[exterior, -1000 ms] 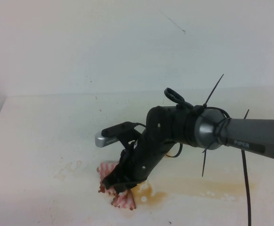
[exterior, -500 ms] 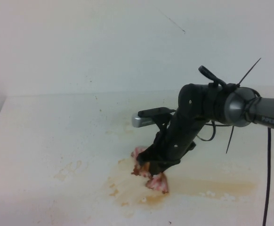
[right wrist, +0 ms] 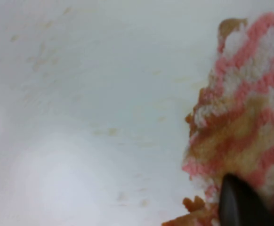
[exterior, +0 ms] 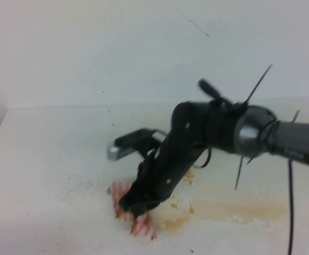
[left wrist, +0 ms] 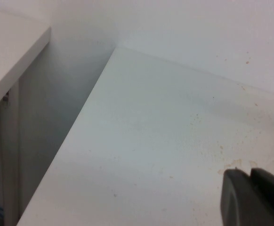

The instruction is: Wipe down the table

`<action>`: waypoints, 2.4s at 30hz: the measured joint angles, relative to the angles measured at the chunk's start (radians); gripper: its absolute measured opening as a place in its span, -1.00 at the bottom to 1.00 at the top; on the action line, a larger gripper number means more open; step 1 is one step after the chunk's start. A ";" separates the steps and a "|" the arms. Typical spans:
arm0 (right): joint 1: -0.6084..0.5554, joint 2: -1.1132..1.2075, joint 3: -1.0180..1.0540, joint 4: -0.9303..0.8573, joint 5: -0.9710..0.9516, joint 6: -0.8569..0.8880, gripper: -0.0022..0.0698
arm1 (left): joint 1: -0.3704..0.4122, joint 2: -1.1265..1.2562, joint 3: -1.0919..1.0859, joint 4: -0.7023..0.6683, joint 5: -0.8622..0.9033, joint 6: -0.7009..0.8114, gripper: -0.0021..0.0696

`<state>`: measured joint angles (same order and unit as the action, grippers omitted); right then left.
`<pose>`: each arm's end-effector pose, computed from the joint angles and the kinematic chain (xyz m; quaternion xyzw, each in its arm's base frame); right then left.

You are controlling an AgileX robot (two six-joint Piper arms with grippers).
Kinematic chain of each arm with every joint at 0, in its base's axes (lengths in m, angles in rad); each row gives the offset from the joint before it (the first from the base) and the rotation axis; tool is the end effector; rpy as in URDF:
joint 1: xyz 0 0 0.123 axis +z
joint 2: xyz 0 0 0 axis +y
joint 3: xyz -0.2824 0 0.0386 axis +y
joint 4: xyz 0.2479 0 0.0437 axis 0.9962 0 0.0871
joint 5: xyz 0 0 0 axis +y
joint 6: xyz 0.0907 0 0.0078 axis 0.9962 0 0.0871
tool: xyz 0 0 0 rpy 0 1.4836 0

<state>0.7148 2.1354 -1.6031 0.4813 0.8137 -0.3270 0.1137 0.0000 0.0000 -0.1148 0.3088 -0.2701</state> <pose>0.3202 0.3185 0.1729 -0.3605 0.8992 0.2219 0.1102 0.0543 0.0030 0.1853 -0.1799 0.7593 -0.0963 0.6179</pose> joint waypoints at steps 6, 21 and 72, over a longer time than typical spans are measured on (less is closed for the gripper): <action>0.060 0.069 0.003 0.006 0.049 -0.008 -0.81 | 0.000 0.000 0.000 0.000 0.000 0.000 -0.95; -0.120 -0.056 0.289 -0.073 -0.019 0.111 -0.81 | 0.000 0.000 0.000 0.000 0.000 0.000 -0.95; -0.214 0.019 0.046 -0.393 -0.069 0.271 -0.82 | 0.000 0.000 0.000 0.000 0.000 0.000 -0.95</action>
<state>0.5003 2.1546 -1.5568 0.0885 0.7445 -0.0556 0.1137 0.0000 0.0000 -0.1148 0.3088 -0.2701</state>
